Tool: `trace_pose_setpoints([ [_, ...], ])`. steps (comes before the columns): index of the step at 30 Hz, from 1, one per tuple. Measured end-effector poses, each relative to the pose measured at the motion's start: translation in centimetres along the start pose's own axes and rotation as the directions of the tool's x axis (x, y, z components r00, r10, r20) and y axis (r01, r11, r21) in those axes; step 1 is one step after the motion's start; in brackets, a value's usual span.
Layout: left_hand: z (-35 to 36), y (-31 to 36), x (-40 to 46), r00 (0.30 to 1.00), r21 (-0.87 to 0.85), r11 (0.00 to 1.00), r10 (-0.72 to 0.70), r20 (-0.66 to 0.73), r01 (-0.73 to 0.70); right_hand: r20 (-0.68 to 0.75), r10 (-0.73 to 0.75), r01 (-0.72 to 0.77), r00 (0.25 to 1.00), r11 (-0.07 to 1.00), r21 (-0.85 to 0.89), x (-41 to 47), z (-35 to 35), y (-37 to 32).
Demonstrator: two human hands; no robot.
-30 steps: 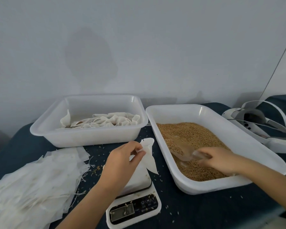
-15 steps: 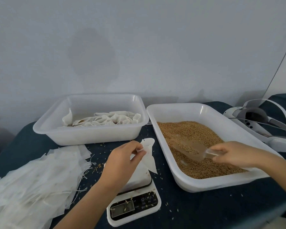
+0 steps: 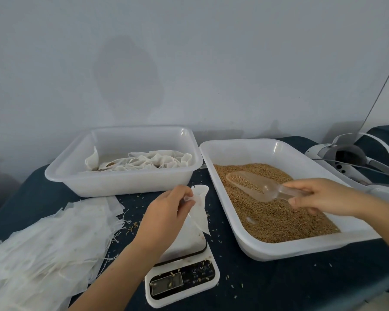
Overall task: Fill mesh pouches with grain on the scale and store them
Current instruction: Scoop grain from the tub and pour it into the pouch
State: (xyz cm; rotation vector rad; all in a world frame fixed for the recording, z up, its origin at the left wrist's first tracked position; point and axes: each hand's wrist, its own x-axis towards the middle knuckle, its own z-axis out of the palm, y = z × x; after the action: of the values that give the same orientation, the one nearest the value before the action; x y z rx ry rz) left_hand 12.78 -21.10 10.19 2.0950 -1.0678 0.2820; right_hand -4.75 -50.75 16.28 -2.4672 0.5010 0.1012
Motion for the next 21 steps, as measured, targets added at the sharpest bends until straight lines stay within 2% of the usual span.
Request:
trace_pose_setpoints([
  [9,-0.9,-0.7,1.2,1.000,0.040,0.999,-0.004,-0.023,0.005,-0.024,-0.127,0.127,0.992,0.992,0.017,1.6,-2.7,-6.3],
  [16,-2.9,-2.1,1.8,0.999,0.136,0.991,0.021,-0.035,-0.017,0.114,-0.232,0.233,0.966,0.973,0.009,4.1,-1.9,-10.7],
  [21,-4.5,-3.0,1.8,1.000,0.136,0.990,0.024,-0.004,-0.024,0.228,-0.245,0.261,0.942,0.965,-0.041,5.0,-1.6,-12.1],
])
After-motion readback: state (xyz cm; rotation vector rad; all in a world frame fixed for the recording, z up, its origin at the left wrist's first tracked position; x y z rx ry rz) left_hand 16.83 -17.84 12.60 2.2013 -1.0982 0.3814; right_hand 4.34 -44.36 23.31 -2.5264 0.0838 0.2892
